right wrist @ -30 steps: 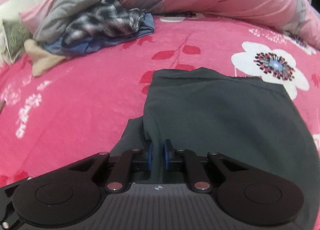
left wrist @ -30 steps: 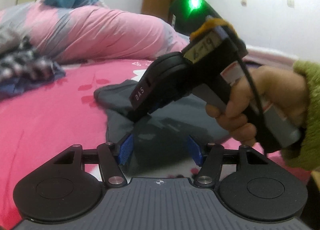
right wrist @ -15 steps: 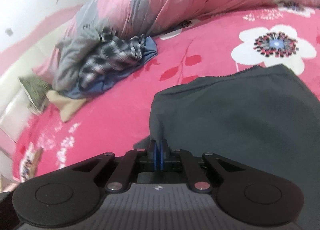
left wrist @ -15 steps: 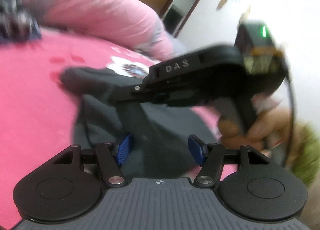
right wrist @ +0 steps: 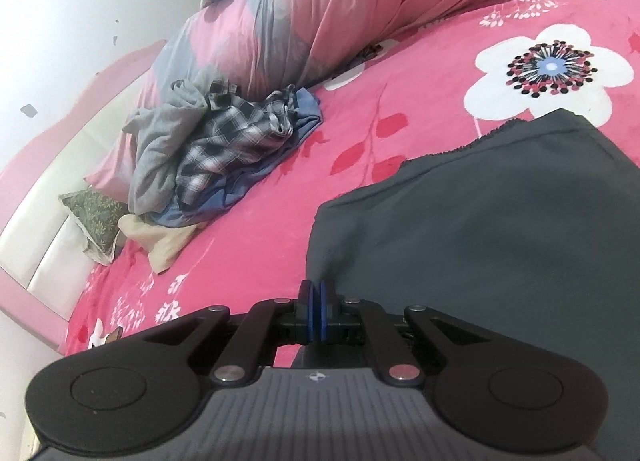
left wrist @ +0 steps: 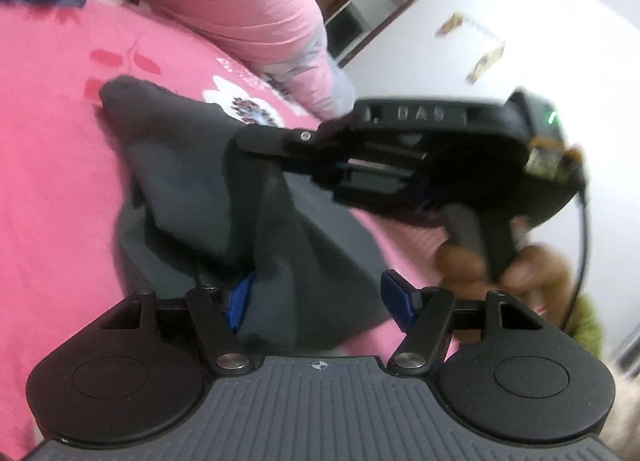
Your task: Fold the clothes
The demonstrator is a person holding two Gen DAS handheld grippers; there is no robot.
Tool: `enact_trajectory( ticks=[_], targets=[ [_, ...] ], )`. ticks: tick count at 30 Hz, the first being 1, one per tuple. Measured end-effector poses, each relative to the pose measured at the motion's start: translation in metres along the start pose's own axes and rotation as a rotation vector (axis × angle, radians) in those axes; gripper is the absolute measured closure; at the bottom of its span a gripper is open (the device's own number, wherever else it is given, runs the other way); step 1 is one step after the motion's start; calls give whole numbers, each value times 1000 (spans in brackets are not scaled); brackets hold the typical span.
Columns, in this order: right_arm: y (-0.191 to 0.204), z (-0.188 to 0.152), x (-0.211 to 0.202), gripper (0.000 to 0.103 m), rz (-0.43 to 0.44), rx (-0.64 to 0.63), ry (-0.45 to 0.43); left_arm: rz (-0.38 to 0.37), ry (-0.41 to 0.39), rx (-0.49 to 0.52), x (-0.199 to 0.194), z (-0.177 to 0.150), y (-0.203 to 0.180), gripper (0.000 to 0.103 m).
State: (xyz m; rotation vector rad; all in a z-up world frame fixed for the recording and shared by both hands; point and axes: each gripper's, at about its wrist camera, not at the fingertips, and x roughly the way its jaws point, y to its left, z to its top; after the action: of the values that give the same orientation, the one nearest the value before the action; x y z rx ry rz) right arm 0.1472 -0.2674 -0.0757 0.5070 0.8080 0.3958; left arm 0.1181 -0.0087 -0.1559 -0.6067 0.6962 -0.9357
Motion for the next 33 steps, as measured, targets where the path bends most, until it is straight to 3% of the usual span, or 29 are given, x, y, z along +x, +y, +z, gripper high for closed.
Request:
enact_trajectory(
  ticks=[4,8,16,21,25,30,32,33],
  targets=[
    [-2,-2,6,100,7,11,21,57,4,-37,-1,-3,5,38],
    [-4,-5,14,100,4,25,39,99,3,10,-8,-9,-9,37],
    [-9,-6,14,100,20,54,36,269,-88,174,-32,-18,-43,28],
    [-8,-5,12,100,19,54,28,251,-43,271,-17,-19,-52,31],
    [-4,-5,14,100,16,38,38,232,-5,193,3,-18,-35,44],
    [2,-7,25,96,-23,-21,115,196,-33,77,2,-14,-14,61],
    [9,-3,24,85,-60,-58,117,204,-35,72,3,-15,-12,68],
    [14,-1,21,71,-75,-82,106,205,-37,77,3,-15,-12,69]
  ],
)
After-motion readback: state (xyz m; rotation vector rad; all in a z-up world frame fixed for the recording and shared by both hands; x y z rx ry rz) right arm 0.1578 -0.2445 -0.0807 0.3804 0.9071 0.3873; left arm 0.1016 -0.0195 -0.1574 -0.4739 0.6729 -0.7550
